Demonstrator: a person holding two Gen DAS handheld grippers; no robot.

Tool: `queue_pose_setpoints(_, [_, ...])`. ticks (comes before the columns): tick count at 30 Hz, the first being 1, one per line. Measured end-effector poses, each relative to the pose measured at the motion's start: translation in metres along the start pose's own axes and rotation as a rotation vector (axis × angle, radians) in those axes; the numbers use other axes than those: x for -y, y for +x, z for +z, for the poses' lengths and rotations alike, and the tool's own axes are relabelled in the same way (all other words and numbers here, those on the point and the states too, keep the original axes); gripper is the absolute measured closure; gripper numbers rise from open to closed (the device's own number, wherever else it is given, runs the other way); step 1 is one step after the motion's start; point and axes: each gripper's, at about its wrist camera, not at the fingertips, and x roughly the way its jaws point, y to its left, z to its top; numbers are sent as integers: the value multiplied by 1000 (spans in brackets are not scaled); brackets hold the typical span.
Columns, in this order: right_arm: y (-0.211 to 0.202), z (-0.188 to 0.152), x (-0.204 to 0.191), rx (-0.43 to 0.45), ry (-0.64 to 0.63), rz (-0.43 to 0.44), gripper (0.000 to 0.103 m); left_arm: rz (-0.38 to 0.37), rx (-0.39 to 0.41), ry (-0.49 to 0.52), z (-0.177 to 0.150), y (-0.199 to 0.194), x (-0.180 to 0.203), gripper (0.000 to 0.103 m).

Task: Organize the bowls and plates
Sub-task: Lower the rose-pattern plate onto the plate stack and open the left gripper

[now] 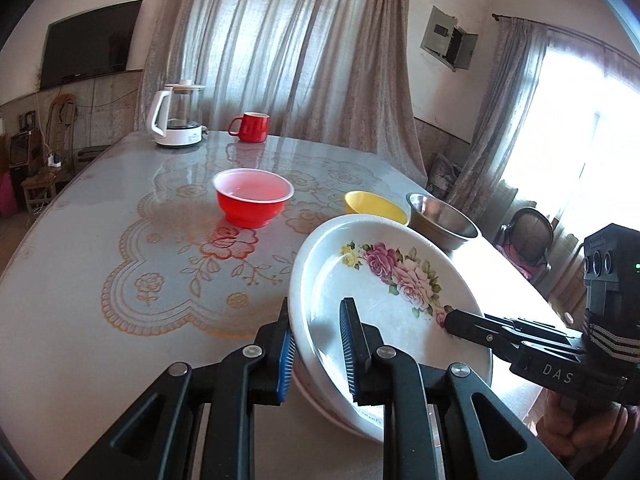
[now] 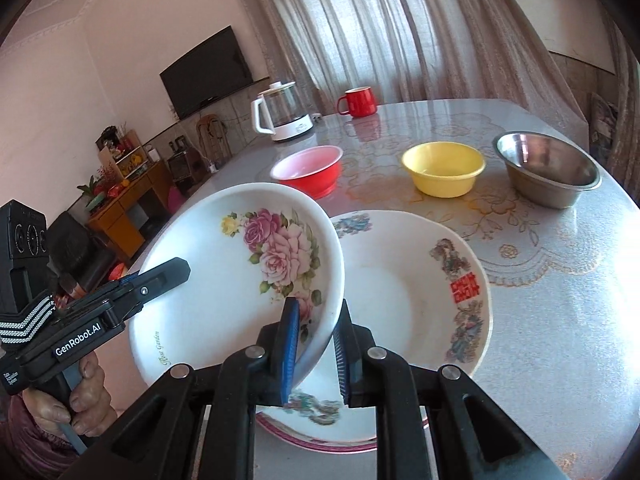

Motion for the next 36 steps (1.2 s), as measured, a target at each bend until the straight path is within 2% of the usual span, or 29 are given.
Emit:
queue_pose_setpoints(5, [1,3,30,-19,67,-97,87,1,-64,42,0,35,19,82])
queue_pose_setpoints(11, [9,-1,47,-48,93,-158,87,15,-109,52,-2,53,25,82])
queue_pose_setpoints(18, [21,-2,40,-54,10,-247,87,57,-151,50,-7,63,19,81])
queue_pose_setpoints(21, [24,-3,33,-44,-30,-280,86,86,-163,106,-11,68,29,79])
queue_pose_setpoints(23, [23,-2,31,-41,-35,-253,86,90,-167,121,-12,71,33,75])
queue_pose_setpoints(29, [33,-7,25,-81,-57,-242,89,89,-166,119,-12,69,34,75])
queue_pose_setpoints(36, [39,-10,19,-104,-65,-207,87,116,-155,114,-11,64,32,76])
